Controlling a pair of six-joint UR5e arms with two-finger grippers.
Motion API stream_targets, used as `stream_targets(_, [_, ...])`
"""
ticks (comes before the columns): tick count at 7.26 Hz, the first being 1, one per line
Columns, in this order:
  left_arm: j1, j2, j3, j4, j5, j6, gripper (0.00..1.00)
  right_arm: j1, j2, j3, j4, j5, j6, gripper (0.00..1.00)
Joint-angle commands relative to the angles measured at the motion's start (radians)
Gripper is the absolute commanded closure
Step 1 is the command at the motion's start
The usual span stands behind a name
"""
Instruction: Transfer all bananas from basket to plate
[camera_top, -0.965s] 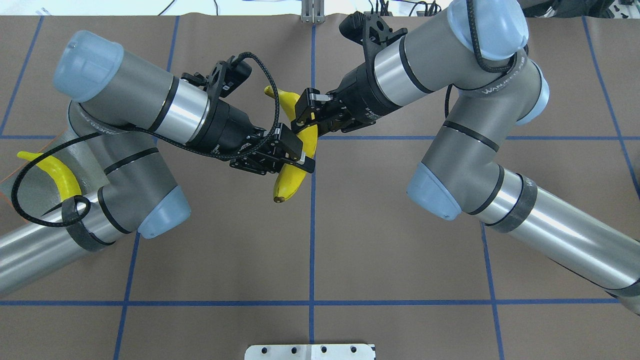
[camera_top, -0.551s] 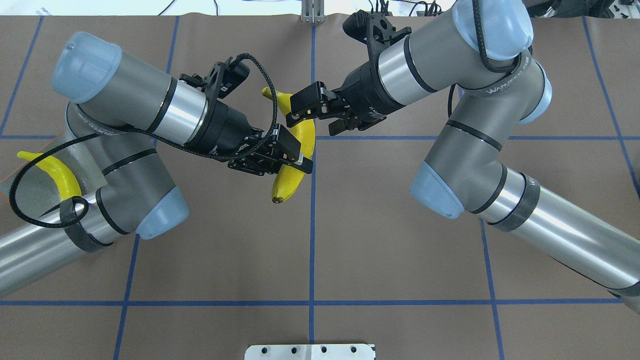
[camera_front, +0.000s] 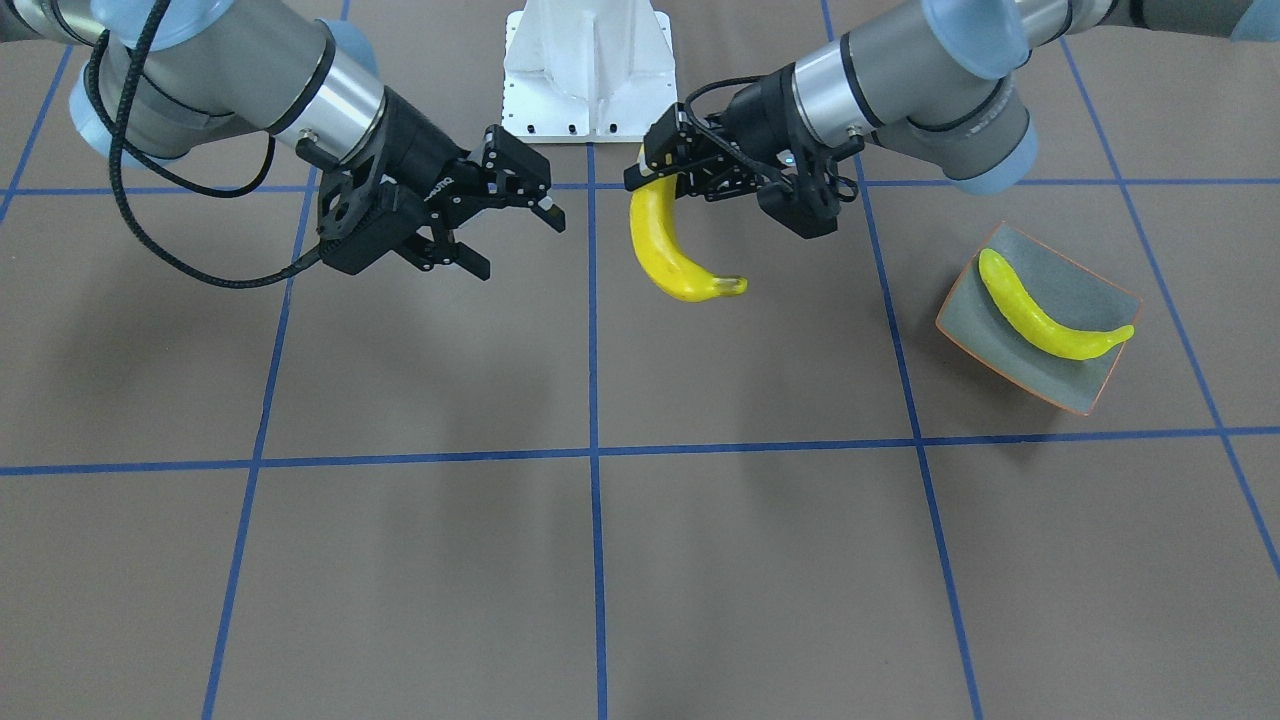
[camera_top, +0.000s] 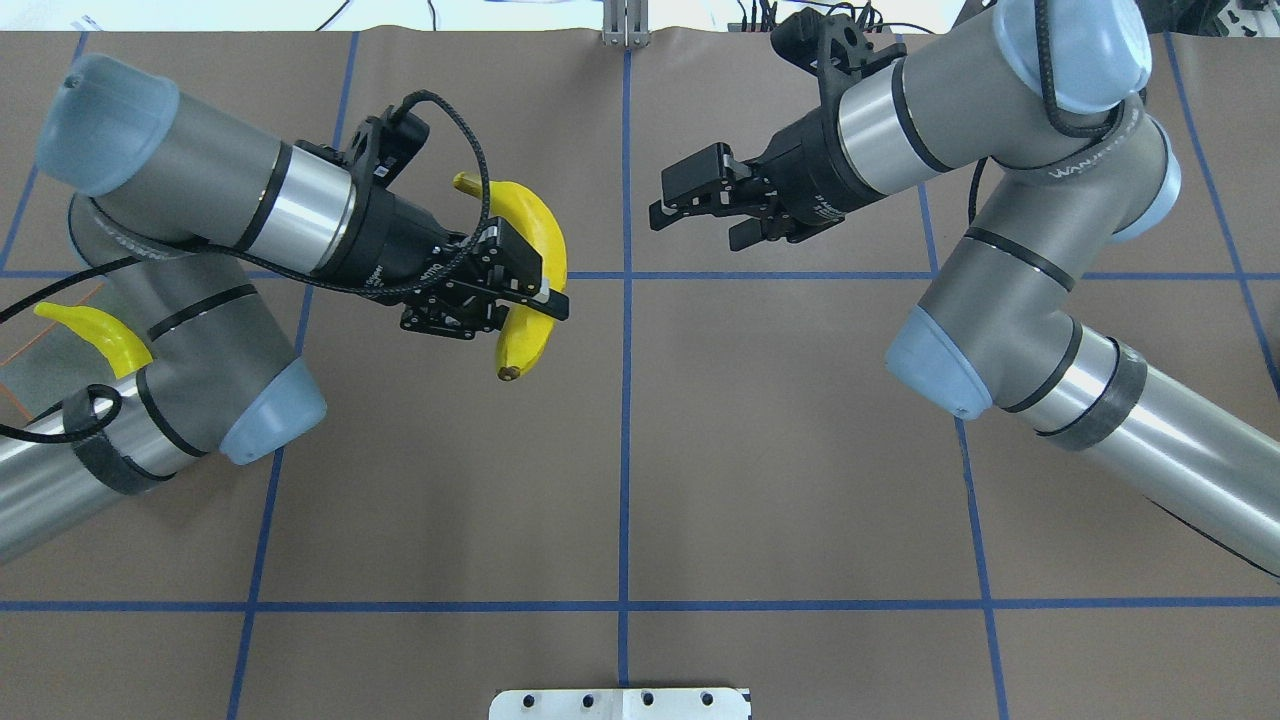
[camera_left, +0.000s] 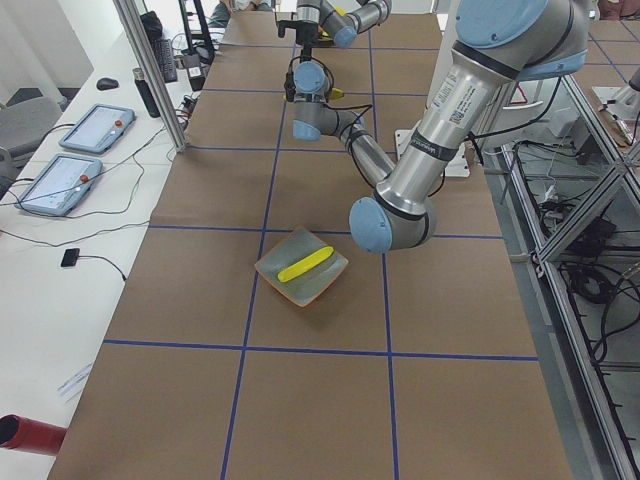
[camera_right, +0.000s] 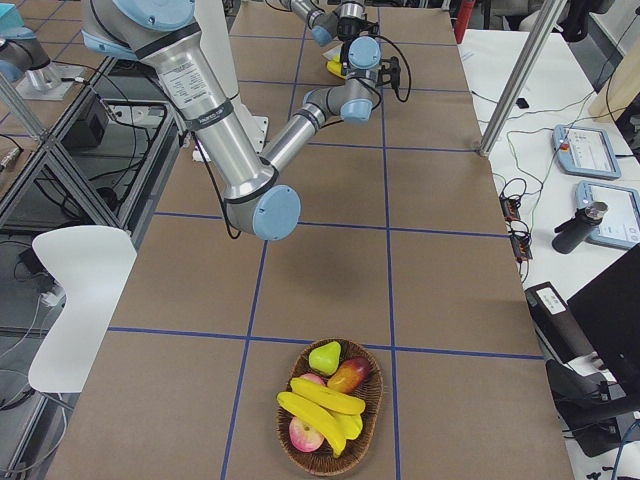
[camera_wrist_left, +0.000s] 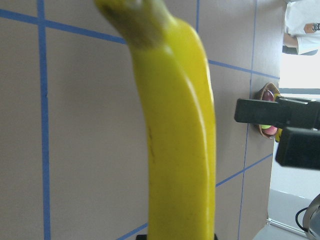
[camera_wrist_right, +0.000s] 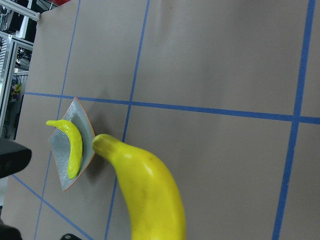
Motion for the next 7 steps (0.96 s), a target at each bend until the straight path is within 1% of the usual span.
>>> stream_targets(1, [-0.059, 0.185, -0.045, 0.006, 0.001, -0.042, 1.0, 0.024, -0.075, 0.001, 0.018, -0.03, 0.004, 0.0])
stream_targets(2, [-0.111, 0.3, -0.077, 0.006, 0.001, -0.048, 1.0, 0.025, -0.098, 0.001, 0.018, -0.062, 0.004, 0.0])
stream_targets(3, [-0.157, 0.381, -0.083, 0.007, 0.006, -0.046, 1.0, 0.024, -0.1, 0.0, 0.018, -0.092, 0.004, 0.0])
stream_targets(4, [-0.174, 0.447, -0.08, 0.007, 0.036, -0.039, 1.0, 0.025, -0.101, 0.0, 0.018, -0.096, 0.004, 0.0])
stream_targets(5, [-0.173, 0.478, -0.047, 0.011, 0.085, -0.027, 1.0, 0.028, -0.107, 0.0, 0.016, -0.112, 0.004, 0.0])
stream_targets(6, [-0.173, 0.479, -0.016, 0.024, 0.102, -0.008, 1.0, 0.034, -0.132, 0.0, 0.016, -0.15, -0.007, 0.0])
stream_targets(7, [-0.167, 0.48, 0.007, 0.084, 0.14, 0.054, 1.0, 0.035, -0.152, -0.003, 0.016, -0.174, -0.011, 0.0])
